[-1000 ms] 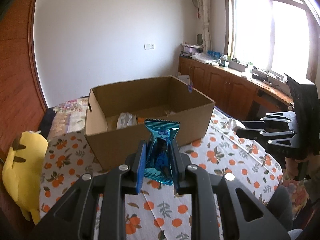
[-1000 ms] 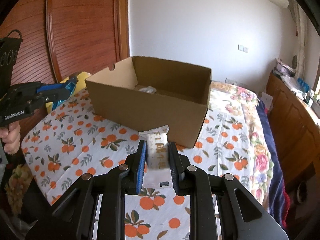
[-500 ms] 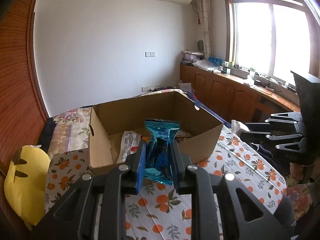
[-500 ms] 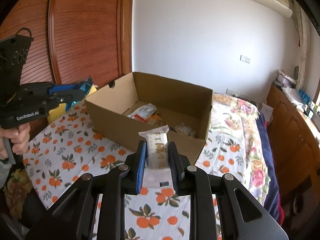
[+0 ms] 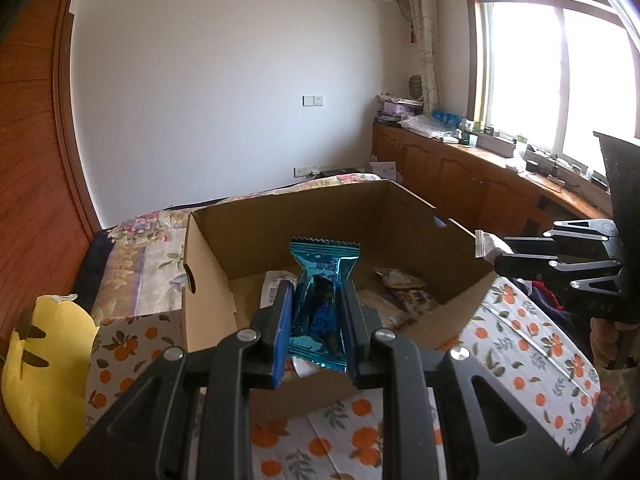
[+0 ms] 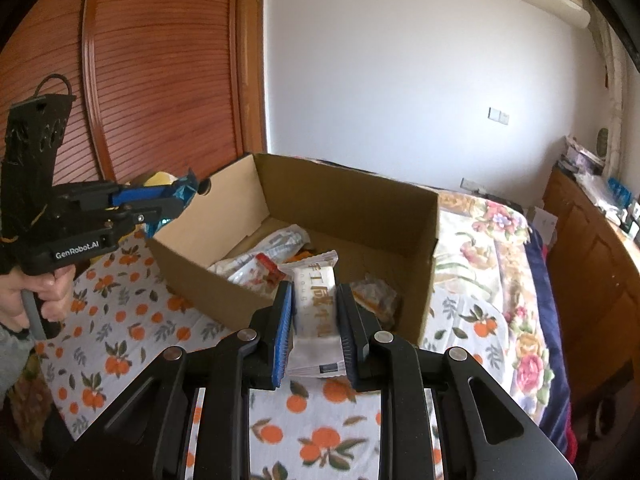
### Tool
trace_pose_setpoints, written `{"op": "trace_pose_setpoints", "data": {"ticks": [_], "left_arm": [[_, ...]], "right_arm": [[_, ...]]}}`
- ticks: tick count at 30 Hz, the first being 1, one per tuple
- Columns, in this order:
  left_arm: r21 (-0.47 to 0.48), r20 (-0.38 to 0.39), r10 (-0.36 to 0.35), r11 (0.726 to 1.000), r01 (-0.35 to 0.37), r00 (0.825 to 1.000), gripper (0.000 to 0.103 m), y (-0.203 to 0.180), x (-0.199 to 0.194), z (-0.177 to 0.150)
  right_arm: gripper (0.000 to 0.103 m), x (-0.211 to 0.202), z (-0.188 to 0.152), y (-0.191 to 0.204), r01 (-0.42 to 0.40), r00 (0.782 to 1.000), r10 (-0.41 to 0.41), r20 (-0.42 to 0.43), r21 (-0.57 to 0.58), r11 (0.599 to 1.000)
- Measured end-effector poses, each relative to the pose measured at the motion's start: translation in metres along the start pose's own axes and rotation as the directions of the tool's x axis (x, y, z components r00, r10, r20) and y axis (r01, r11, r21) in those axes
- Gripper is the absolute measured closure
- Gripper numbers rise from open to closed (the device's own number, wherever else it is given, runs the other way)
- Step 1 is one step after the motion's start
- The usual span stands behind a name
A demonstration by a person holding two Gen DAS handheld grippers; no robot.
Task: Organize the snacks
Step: 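Lift both held packets and carry them over the cardboard box, then open both tools to drop the teal candy and white bar into the box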
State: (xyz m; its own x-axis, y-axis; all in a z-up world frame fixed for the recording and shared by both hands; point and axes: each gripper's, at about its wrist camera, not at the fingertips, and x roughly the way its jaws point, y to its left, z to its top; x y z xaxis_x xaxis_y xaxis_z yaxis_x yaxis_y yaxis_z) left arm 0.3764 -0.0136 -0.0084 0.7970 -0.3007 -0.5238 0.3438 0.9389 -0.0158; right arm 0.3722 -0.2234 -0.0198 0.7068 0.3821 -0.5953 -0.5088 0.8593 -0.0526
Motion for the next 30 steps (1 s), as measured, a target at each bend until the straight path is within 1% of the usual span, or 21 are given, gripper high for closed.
{"op": "trace_pose_setpoints", "data": {"ticks": [3, 9, 18, 30], "left_arm": [[-0.016, 0.007, 0.005, 1.0, -0.005, 1.0, 0.083, 0.012, 0.009, 0.006], [-0.01, 0.006, 0.031, 0.999, -0.031, 1.0, 0.083, 0.029, 0.027, 0.013], [-0.034, -0.03, 0.019, 0.999, -0.02, 0.999, 0.082, 0.038, 0.056, 0.001], [-0.037, -0.06, 0.012, 0.999, -0.014, 0.998, 0.081, 0.034, 0.069, -0.01]], "right_arm": [[0.082, 0.015, 0.007, -0.002, -0.009, 1.0, 0.009, 0.002, -0.001, 1.0], [0.082, 0.044, 0.021, -0.006, -0.026, 1.0, 0.026, 0.009, 0.01, 1.0], [0.082, 0.084, 0.022, -0.009, -0.033, 0.999, 0.033, -0.012, 0.029, 0.999], [0.082, 0.101, 0.015, -0.012, -0.022, 0.999, 0.024, -0.04, 0.042, 0.999]]}}
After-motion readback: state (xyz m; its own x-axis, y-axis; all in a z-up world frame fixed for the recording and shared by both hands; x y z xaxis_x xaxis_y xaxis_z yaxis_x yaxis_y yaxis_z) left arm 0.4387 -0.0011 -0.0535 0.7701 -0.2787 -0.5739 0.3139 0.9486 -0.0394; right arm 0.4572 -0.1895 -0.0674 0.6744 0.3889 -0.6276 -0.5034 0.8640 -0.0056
